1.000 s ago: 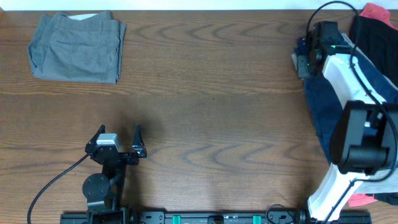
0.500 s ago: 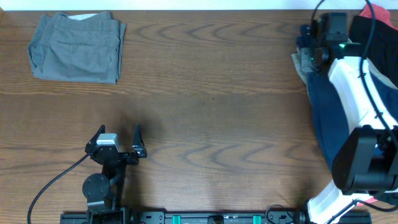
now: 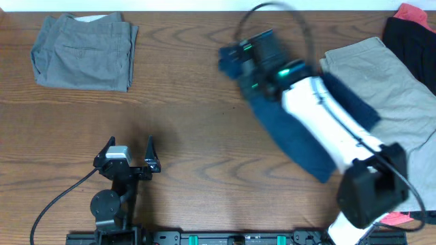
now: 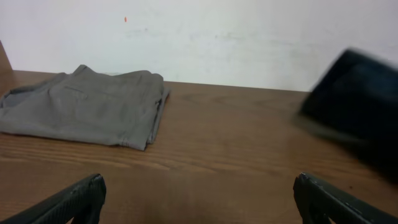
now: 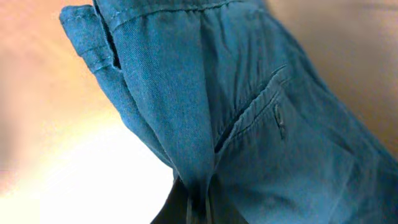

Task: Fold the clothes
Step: 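Pull the navy trousers left and lay them flat mid-table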

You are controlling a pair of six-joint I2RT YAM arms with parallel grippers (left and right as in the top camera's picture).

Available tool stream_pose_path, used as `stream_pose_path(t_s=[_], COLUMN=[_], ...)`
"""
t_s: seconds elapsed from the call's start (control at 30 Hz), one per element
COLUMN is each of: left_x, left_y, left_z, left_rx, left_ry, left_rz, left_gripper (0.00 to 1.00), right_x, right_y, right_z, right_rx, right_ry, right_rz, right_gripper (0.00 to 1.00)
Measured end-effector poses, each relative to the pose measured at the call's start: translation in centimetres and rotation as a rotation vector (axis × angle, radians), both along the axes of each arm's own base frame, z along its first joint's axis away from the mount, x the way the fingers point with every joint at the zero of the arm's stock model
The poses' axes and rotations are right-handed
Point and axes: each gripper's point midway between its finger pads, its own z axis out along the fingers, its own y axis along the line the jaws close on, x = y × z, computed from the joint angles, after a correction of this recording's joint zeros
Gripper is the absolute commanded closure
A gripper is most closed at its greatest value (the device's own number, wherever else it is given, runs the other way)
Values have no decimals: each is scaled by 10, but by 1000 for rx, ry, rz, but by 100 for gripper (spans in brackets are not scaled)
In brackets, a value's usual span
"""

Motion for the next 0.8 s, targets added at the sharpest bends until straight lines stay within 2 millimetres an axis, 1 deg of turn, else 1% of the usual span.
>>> stream_pose_path(t_s=[0.03, 0.07, 0.1, 0.17, 0.23, 0.37, 0.47, 0.53, 0.57, 0.63, 0.67, 0.8], left_x=[0, 0, 0, 0, 0, 0, 0, 0, 0, 0, 0, 0], left_y=[0, 0, 0, 0, 0, 0, 0, 0, 0, 0, 0, 0], left_z=[0, 0, 0, 0, 0, 0, 0, 0, 0, 0, 0, 0], left_rx=[0, 0, 0, 0, 0, 0, 0, 0, 0, 0, 0, 0], left_ry=[0, 0, 0, 0, 0, 0, 0, 0, 0, 0, 0, 0], left_rz=[0, 0, 0, 0, 0, 0, 0, 0, 0, 0, 0, 0], left_gripper=[2, 2, 2, 2, 2, 2, 2, 2, 2, 2, 2, 2], right_x=[-12, -22, -36, -59, -80, -110, -124, -131, -133, -138, -140, -150], right_y=[19, 32, 48, 72, 92, 115, 119, 119, 119, 116, 115, 103], right_z=[-7, -12, -18, -25, -27, -27, -28, -30, -30, -31, -32, -34], right_rx=[6, 7, 9, 13, 28, 51, 52, 53, 54, 50, 49, 13], right_ry=[23, 43, 66, 96, 121, 160, 192, 218, 228, 254, 267, 324], right_rz=[50, 86, 134, 209, 283, 379, 408, 421, 423, 428, 421, 411], right_gripper=[99, 99, 99, 99, 99, 99, 99, 97, 94, 76, 71, 35])
